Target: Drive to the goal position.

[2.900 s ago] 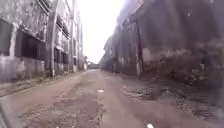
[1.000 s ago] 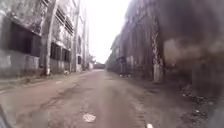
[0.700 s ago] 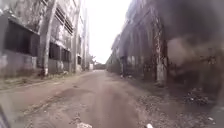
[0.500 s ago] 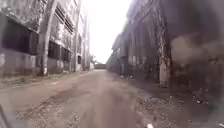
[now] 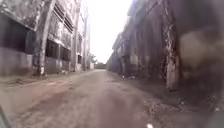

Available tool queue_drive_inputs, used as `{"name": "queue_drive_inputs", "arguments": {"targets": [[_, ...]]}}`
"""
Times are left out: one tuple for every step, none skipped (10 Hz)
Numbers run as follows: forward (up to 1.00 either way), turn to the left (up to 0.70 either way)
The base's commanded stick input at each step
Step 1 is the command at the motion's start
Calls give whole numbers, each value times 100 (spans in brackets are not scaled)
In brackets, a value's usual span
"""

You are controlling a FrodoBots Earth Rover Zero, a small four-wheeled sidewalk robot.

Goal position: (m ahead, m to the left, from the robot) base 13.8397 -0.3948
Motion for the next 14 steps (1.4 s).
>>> {"name": "queue_drive_inputs", "arguments": {"targets": [[70,0],[70,0],[70,0],[70,0],[70,0],[70,0],[70,7],[70,32],[70,35],[70,35],[70,35],[70,35],[70,35],[70,35]]}}
